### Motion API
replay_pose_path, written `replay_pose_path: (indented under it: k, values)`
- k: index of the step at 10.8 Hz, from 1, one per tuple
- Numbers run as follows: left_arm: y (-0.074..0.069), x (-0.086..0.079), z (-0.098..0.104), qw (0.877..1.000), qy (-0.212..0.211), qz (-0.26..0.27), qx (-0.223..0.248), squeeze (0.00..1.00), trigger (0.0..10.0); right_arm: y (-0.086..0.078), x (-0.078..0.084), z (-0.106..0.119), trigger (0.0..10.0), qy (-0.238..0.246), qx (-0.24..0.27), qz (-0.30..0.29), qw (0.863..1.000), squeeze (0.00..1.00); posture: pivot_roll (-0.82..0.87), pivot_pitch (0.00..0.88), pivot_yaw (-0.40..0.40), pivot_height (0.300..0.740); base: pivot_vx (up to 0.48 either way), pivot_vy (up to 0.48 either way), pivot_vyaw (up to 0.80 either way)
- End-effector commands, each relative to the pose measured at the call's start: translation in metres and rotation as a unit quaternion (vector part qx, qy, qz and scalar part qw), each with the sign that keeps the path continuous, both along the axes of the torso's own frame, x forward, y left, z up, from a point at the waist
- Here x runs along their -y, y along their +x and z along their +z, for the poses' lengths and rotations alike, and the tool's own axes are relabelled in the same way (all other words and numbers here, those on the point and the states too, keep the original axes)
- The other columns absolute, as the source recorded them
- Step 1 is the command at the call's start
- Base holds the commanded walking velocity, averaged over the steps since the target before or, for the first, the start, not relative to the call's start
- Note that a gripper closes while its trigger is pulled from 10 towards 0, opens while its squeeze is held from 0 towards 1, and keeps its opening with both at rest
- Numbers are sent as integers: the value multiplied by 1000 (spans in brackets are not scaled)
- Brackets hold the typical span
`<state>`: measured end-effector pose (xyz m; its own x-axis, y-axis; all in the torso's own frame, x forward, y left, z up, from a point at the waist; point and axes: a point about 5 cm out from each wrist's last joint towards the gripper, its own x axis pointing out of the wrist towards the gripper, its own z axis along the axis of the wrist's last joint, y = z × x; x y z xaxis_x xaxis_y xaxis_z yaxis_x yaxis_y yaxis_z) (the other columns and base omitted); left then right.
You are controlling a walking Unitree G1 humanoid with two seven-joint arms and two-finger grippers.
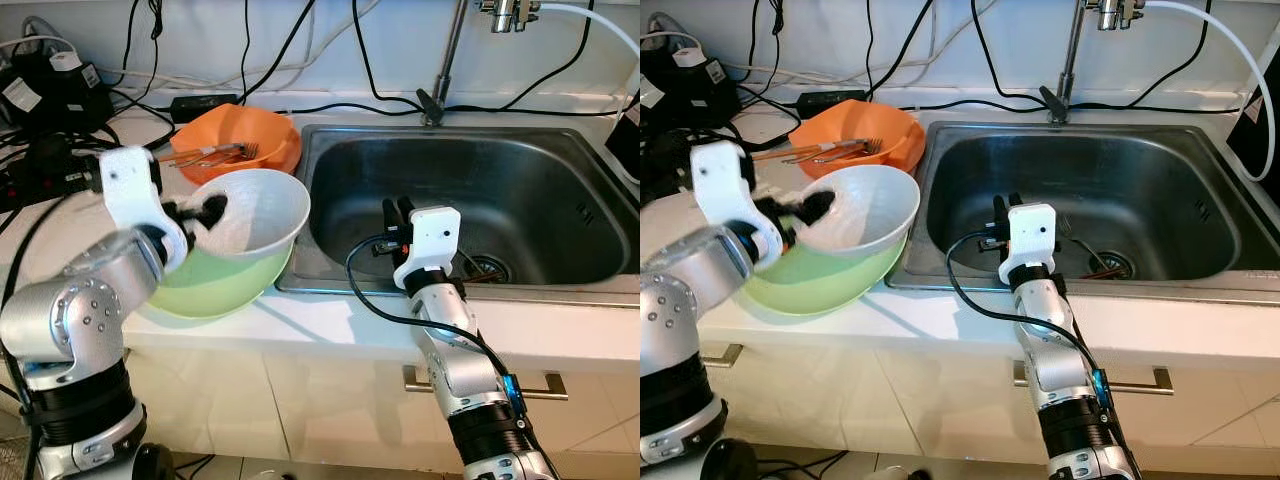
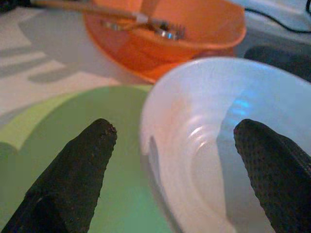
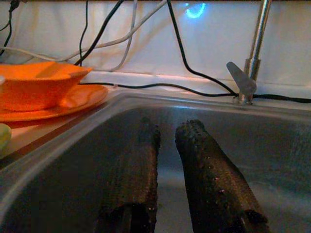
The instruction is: Kitchen organization
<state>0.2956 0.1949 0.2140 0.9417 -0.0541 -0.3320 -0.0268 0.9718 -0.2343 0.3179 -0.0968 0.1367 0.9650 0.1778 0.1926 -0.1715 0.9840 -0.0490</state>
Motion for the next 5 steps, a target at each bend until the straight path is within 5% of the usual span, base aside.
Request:
replay_pose_path:
  k: [1,3,4,5]
  values:
    - [-3,-3,0,1000,5,6,-5,0,10000,1,-3,-1,10000,-3,-7,8,1000,0,100,0,79,740,0,0,0]
    - [-5,-2,-5,1000,3,6,-15,0,10000,1,-3,-2,10000,-3,-8,9,1000,0,100,0,81,740,0,0,0]
    - [-5,-2,-7,1000,1,5,-21,0,3961,1,-4,-2,10000,-2,-9,10,1000,0,98,0,81,740,0,0,0]
    - [-5,-1,-8,1000,-1,3,-22,0,0,1,-5,-2,10000,-2,-9,11,1000,0,97,0,81,740,0,0,0]
